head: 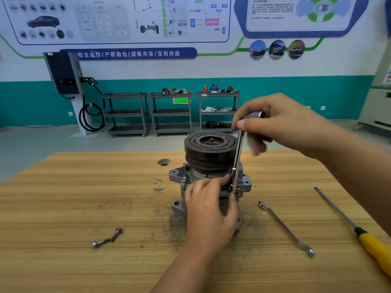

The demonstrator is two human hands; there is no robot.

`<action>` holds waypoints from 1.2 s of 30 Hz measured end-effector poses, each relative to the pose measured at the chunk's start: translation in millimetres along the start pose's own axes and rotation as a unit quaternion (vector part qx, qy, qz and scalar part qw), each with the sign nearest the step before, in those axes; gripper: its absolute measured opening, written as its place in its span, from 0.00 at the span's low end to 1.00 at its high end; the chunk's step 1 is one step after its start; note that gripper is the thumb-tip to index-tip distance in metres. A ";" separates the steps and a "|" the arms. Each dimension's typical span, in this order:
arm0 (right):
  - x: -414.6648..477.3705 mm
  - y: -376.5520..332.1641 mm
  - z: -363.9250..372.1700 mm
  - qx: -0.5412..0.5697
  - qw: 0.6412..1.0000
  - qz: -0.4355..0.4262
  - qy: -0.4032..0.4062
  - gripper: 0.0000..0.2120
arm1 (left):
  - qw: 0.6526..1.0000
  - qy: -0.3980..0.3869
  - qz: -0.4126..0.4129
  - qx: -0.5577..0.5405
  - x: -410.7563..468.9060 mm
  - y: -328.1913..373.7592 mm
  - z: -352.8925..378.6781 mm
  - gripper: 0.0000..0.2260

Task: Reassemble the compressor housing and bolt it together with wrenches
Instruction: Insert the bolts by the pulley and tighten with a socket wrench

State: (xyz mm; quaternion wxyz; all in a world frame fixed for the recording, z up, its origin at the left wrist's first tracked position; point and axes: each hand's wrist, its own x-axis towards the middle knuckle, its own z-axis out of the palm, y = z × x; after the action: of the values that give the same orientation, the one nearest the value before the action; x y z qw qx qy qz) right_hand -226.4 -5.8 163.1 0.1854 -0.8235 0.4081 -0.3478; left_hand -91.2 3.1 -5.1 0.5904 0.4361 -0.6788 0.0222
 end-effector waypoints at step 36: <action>14.8 13.5 -10.3 0.344 0.926 0.117 -0.098 0.07 | 0.983 -0.001 -0.142 -0.117 6.9 -23.7 -18.0 0.35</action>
State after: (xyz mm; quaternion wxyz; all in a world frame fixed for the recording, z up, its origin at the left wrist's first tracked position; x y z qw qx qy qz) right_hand -234.9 -26.0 168.4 0.5359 -0.6851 0.3367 -0.3606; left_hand -62.0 -5.7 -5.4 0.6339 0.4559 -0.6084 -0.1417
